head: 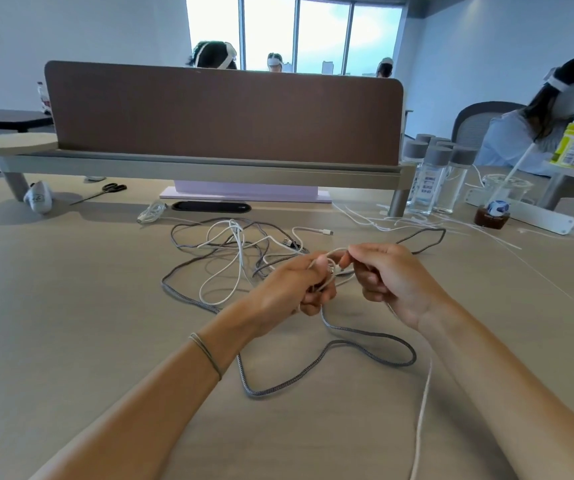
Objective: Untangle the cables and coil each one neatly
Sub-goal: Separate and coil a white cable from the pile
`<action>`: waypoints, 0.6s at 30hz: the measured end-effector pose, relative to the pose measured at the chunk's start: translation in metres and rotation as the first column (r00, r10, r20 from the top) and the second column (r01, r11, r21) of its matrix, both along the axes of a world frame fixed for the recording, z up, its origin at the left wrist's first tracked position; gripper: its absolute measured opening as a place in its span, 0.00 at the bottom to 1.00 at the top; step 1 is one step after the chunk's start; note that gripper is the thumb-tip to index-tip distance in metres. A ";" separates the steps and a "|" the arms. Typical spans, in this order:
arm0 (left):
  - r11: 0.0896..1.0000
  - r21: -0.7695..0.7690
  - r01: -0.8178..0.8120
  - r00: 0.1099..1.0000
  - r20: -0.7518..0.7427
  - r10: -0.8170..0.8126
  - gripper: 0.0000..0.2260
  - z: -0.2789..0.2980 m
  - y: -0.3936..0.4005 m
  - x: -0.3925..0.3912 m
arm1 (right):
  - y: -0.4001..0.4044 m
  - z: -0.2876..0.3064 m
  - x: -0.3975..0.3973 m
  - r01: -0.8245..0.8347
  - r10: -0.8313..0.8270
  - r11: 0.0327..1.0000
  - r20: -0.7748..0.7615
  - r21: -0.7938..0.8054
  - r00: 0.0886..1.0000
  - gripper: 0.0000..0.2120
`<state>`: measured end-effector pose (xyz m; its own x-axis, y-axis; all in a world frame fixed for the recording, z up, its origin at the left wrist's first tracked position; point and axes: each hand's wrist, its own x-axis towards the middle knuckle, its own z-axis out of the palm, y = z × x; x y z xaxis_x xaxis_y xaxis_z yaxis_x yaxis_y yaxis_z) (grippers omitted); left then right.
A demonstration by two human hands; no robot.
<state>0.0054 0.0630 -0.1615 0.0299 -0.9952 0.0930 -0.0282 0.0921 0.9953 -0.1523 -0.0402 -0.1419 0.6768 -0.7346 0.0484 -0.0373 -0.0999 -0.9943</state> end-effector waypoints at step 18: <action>0.888 0.096 -0.449 0.714 -0.558 0.422 0.15 0.001 -0.011 0.001 | 0.034 -0.033 0.029 -0.139 -0.139 0.789 -0.395 -0.598 0.908 0.16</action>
